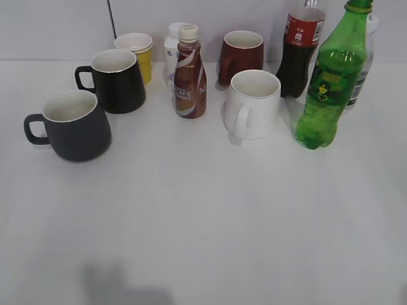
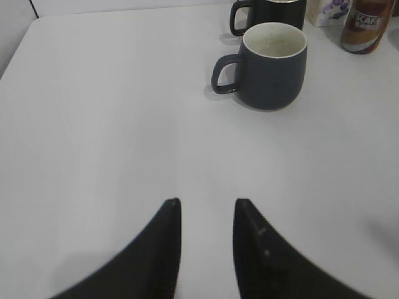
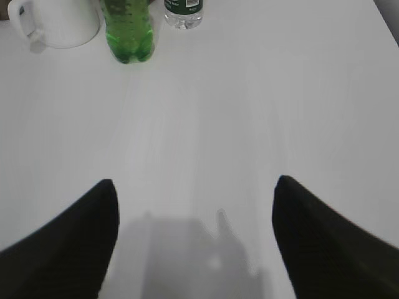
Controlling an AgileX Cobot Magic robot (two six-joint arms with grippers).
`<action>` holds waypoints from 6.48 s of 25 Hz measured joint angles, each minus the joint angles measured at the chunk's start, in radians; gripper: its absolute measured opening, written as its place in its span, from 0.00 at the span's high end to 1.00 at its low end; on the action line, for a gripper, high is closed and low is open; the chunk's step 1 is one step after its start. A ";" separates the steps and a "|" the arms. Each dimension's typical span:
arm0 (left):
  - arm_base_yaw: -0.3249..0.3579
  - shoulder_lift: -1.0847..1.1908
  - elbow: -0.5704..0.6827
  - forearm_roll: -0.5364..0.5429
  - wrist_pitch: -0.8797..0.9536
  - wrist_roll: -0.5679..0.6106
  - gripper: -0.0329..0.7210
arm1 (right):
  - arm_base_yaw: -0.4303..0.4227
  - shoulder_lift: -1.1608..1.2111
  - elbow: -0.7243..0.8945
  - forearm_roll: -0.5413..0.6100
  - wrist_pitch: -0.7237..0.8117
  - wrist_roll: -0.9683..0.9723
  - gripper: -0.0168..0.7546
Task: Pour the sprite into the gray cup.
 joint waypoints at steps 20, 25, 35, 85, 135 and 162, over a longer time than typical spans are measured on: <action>0.000 0.000 0.000 0.000 0.000 0.000 0.66 | 0.000 0.000 0.000 0.000 0.000 0.000 0.23; 0.000 0.000 0.000 0.000 0.000 0.000 0.66 | 0.000 0.000 0.000 0.000 0.000 0.000 0.23; 0.000 0.000 -0.005 -0.006 -0.011 0.000 0.66 | 0.000 0.000 0.000 0.000 0.000 0.000 0.23; 0.000 1.700 0.227 0.035 -2.083 0.073 0.46 | 0.000 0.000 0.000 0.000 0.000 0.000 0.23; -0.001 1.502 0.067 0.128 -1.784 0.095 0.88 | 0.000 1.195 0.127 -0.083 -1.523 0.163 0.30; -0.113 1.502 0.067 0.147 -1.778 0.095 0.88 | 0.110 1.724 -0.115 -0.265 -1.818 0.307 0.14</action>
